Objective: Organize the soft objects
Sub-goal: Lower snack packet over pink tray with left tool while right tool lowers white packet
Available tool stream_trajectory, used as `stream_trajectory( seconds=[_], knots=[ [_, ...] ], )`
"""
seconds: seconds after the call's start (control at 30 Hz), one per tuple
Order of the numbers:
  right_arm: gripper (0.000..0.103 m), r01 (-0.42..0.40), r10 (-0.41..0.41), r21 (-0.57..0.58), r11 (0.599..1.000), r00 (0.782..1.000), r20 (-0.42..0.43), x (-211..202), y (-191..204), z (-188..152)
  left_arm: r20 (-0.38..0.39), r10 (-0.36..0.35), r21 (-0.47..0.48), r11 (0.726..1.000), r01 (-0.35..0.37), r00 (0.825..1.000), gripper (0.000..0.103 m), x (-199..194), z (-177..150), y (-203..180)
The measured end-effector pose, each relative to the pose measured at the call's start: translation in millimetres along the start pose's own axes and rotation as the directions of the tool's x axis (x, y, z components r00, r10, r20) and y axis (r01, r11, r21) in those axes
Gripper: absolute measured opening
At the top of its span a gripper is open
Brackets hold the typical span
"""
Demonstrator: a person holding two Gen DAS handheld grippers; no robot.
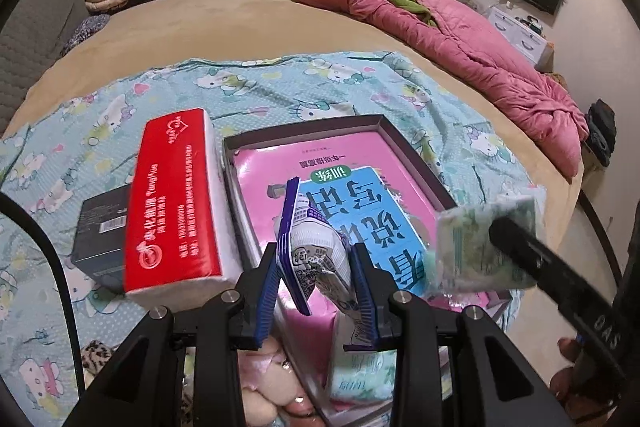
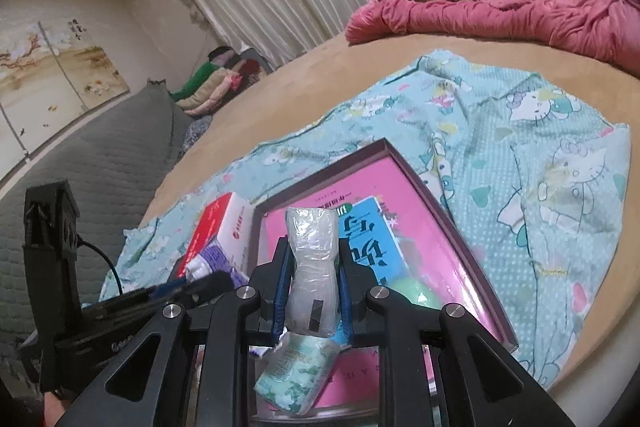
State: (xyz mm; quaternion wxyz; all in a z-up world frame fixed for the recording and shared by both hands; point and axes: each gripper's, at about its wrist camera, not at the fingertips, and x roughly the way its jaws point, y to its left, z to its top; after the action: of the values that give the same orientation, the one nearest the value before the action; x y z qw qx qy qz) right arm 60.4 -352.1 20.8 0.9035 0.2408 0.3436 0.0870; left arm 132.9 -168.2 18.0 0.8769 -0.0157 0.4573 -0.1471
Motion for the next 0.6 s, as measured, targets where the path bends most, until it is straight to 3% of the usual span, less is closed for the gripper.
stream_trajectory(
  seconds=[0.6],
  knots=[
    [0.022, 0.004, -0.003, 0.024, 1.000, 0.999, -0.046, 8, -9, -5, -0.022, -0.001, -0.058, 0.998, 0.000, 1.000, 0.036, 33, 7, 1]
  ],
)
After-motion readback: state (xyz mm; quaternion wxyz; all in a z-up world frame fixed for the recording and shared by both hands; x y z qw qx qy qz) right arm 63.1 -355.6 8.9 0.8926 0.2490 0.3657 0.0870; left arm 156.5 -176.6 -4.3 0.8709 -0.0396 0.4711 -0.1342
